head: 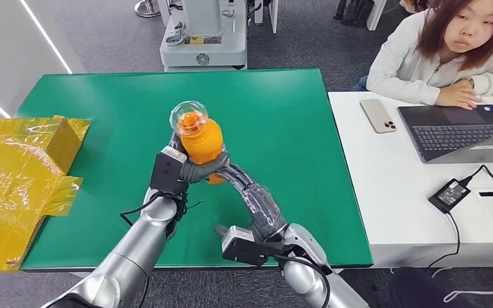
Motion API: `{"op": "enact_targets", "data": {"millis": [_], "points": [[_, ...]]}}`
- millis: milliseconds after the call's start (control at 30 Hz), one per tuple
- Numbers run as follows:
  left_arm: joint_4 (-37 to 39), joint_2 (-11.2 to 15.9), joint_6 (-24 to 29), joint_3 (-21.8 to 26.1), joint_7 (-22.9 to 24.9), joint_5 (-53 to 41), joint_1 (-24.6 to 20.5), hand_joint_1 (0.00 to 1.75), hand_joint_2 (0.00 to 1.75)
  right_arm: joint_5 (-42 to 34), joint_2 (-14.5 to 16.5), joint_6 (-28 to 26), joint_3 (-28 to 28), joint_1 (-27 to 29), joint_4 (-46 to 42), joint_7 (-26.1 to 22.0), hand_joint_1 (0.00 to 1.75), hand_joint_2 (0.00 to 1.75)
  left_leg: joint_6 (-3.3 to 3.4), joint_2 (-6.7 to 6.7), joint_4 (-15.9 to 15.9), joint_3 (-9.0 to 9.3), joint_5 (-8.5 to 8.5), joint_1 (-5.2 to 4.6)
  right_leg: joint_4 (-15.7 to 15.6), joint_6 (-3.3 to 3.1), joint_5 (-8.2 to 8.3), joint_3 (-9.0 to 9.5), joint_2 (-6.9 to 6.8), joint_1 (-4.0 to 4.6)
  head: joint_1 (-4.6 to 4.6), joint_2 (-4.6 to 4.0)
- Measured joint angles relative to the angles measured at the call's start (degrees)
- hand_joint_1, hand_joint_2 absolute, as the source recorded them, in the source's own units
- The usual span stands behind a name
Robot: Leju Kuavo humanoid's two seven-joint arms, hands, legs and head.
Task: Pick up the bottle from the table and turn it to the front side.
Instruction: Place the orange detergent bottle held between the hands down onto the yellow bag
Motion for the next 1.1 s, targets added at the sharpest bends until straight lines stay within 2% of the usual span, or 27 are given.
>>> {"op": "enact_targets", "data": {"millis": [100, 200, 267, 433, 633, 700, 767, 967, 1100], "points": [[-0.1, 0.4, 8.1, -0.5, 1.4, -9.2, -0.5, 1.75, 1.75, 0.1, -0.1, 0.0, 0.3, 1.1, -2.5, 0.0, 0.0, 1.75, 0.0, 0.0, 0.0, 0.0, 0.0, 0.0, 0.0, 0.0, 0.0, -0.01, 0.0, 0.0, 0.01, 0.0], [-0.2, 1.0, 16.7, -1.9, 5.6, -21.4, -0.9, 1.75, 1.75, 0.1, -0.3, -0.2, 0.6, 2.2, -5.2, -0.1, 0.0, 1.75, 0.0, 0.0, 0.0, 0.0, 0.0, 0.0, 0.0, 0.0, 0.0, -0.01, 0.0, 0.0, 0.01, 0.0], [-0.2, 1.4, 19.9, -2.8, 8.5, -28.5, -1.1, 1.75, 1.75, 0.2, -0.5, -0.3, 0.6, 2.8, -6.6, -0.1, 0.0, 1.75, 0.0, 0.0, 0.0, 0.0, 0.0, 0.0, 0.0, 0.0, 0.0, -0.01, 0.0, 0.0, 0.01, 0.0], [-0.2, 2.0, 23.0, -3.9, 14.4, -42.8, -1.9, 1.75, 1.75, 0.1, -1.2, -0.7, 0.6, 3.8, -8.0, 0.3, 0.0, 1.75, 0.0, -0.01, 0.0, -0.01, 0.0, 0.0, 0.0, 0.0, 0.0, 0.0, 0.0, 0.0, 0.01, 0.0], [-0.1, 2.7, 23.7, -4.2, 19.4, -58.0, -2.4, 1.75, 1.75, -0.1, -1.9, -0.9, 0.0, 5.4, -8.4, 0.7, 0.0, 1.75, 0.0, -0.02, 0.0, -0.03, 0.0, 0.0, 0.0, 0.0, 0.0, 0.0, -0.02, 0.0, 0.01, 0.0], [0.3, 2.9, 23.3, -3.9, 18.7, -57.4, -2.4, 1.75, 1.75, -0.1, -2.1, -0.9, -0.1, 5.9, -8.6, 0.7, 0.0, 1.75, 0.0, -0.02, 0.0, -0.03, 0.0, 0.0, 0.0, 0.0, 0.0, 0.0, -0.02, 0.0, 0.01, 0.0], [1.1, 2.9, 21.3, -2.9, 15.5, -53.2, -2.4, 1.75, 1.75, -0.1, -2.1, -1.0, -0.2, 6.2, -9.0, 0.5, 0.0, 1.75, 0.0, -0.02, 0.0, -0.03, 0.0, 0.0, 0.0, 0.0, 0.0, -0.01, -0.02, 0.0, 0.0, 0.0], [2.6, 2.7, 9.2, 1.2, 3.7, -38.6, -1.5, 1.75, 1.75, -2.4, -2.1, -1.7, -0.4, 6.7, -11.0, -1.9, 0.0, 1.75, 0.0, 0.04, 0.0, -0.03, 0.0, 0.0, 0.0, 0.0, 0.0, -0.04, 0.03, 0.0, 0.0, 0.0], [3.3, 2.4, 5.4, 2.5, 1.4, -35.1, -0.8, 1.75, 1.75, -8.7, -1.9, -1.5, -1.6, 7.0, -12.1, -4.0, 0.0, 1.75, 0.0, 0.02, 0.0, -0.05, 0.0, 0.0, 0.0, 0.0, 0.0, -0.04, 0.0, 0.0, 0.01, 0.0]]}}
